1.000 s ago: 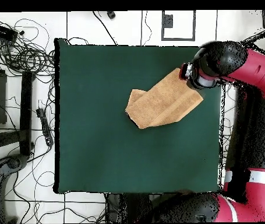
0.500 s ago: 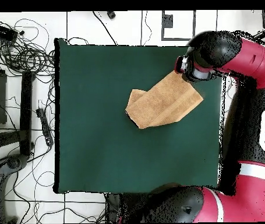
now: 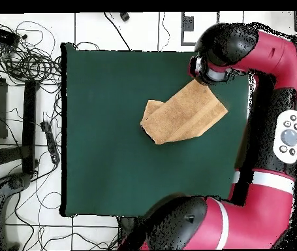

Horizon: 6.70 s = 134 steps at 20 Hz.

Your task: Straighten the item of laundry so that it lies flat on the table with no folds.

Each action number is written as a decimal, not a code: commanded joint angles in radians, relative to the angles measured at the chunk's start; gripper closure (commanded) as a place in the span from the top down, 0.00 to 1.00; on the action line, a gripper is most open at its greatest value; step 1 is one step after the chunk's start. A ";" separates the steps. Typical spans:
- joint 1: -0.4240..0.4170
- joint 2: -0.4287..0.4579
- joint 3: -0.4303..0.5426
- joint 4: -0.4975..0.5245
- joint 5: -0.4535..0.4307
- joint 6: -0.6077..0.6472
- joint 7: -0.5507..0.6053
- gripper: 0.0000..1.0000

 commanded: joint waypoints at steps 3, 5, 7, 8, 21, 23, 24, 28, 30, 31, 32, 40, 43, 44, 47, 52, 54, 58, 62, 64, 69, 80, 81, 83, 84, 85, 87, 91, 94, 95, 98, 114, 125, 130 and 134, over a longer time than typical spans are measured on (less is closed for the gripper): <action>0.048 0.035 0.037 -0.009 -0.022 0.082 -0.074 1.00; 0.043 0.029 0.029 0.011 -0.019 0.060 -0.073 1.00; 0.036 0.024 0.027 0.036 -0.013 0.033 -0.074 1.00; 0.033 0.021 0.025 0.048 -0.011 0.019 -0.072 1.00; -0.017 0.014 0.032 0.157 -0.004 -0.120 -0.122 1.00; -0.019 0.003 0.030 0.174 0.001 -0.114 -0.122 1.00; -0.020 0.000 0.030 0.178 0.001 -0.114 -0.122 1.00; -0.018 -0.002 0.032 0.183 -0.003 -0.113 -0.127 1.00; -0.016 -0.004 0.031 0.184 -0.005 -0.112 -0.123 1.00; -0.015 0.002 0.033 0.175 -0.006 -0.107 -0.123 1.00; -0.014 0.004 0.033 0.172 -0.008 -0.107 -0.124 1.00; -0.002 0.009 0.030 0.155 -0.013 -0.089 -0.110 1.00; -0.001 0.002 0.036 0.164 0.003 -0.080 -0.092 1.00; -0.002 -0.001 0.034 0.170 0.006 -0.082 -0.082 1.00; 0.005 0.000 0.032 0.170 0.006 -0.081 -0.071 1.00; 0.030 0.029 0.037 0.118 0.003 -0.060 -0.035 1.00; 0.035 0.030 0.034 0.118 0.000 -0.064 -0.032 1.00; 0.041 0.029 0.030 0.120 -0.002 -0.065 -0.032 1.00; 0.042 0.037 0.029 0.108 -0.005 -0.061 -0.032 1.00; 0.040 0.040 0.029 0.108 -0.006 -0.067 -0.035 1.00; 0.020 0.032 0.022 0.148 -0.002 -0.114 -0.029 1.00; -0.006 0.075 0.035 0.216 0.004 -0.214 -0.022 1.00; -0.006 0.089 0.035 0.209 -0.001 -0.226 -0.017 1.00; -0.006 0.109 0.036 0.198 -0.009 -0.244 -0.024 1.00; -0.005 0.115 0.039 0.193 -0.012 -0.250 -0.039 1.00; -0.005 0.120 0.042 0.190 -0.014 -0.254 -0.053 1.00; -0.004 0.127 0.044 0.184 -0.012 -0.252 -0.064 1.00; -0.001 0.148 0.041 0.168 -0.020 -0.264 -0.081 1.00; -0.002 0.167 0.040 0.158 -0.024 -0.285 -0.085 1.00; -0.003 0.167 0.038 0.162 -0.024 -0.294 -0.083 1.00; -0.004 0.167 0.037 0.171 -0.025 -0.309 -0.090 1.00; -0.026 0.248 0.027 0.160 -0.054 -0.382 -0.116 1.00; -0.047 0.254 0.024 0.177 -0.064 -0.425 -0.136 1.00; -0.058 0.256 0.024 0.186 -0.066 -0.437 -0.146 1.00; -0.061 0.260 0.023 0.178 -0.066 -0.424 -0.150 1.00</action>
